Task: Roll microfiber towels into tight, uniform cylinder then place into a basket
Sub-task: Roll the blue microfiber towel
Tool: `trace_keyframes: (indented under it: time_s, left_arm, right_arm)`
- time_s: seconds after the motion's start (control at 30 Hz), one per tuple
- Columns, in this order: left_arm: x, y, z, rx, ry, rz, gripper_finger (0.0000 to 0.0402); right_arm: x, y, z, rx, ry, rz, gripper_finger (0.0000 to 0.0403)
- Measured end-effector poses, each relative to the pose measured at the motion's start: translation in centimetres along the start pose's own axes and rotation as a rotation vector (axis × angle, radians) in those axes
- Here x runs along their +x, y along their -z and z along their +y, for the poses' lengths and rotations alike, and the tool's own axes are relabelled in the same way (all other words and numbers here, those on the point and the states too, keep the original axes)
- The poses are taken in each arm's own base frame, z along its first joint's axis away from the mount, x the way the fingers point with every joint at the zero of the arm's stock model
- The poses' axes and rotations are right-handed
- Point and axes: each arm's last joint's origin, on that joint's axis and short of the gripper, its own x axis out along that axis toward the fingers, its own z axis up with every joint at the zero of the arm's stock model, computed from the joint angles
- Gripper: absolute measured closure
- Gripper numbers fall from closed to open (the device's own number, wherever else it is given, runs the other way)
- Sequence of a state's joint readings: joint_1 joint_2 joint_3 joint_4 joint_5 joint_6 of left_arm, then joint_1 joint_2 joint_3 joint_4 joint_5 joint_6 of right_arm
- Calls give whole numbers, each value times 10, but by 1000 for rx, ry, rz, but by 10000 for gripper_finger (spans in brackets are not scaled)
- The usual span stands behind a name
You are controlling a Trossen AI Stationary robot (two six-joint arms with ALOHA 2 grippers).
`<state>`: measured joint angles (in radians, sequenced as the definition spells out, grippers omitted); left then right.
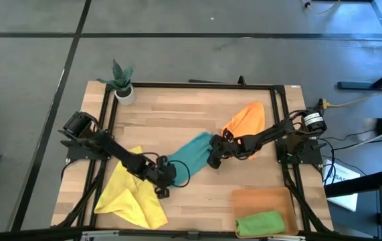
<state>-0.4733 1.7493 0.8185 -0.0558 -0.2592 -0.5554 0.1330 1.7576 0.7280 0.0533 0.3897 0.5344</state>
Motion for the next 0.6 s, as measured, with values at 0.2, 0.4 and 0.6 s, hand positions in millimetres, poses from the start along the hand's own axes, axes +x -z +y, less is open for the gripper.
trace_keyframes:
  time_s: [0.2, 0.4, 0.6]
  left_arm:
    - [-11, -5, -4, 105, -64, -60, 324]
    - [-32, -17, -3, 145, -122, -118, 324]
    - [-37, -9, 6, 112, -231, -54, 324]
  right_arm:
    - [-3, -13, 6, -58, -15, -36, 217]
    - [-18, -35, 38, -118, -157, -96, 217]
    - [-27, -31, 57, -174, -362, -27, 217]
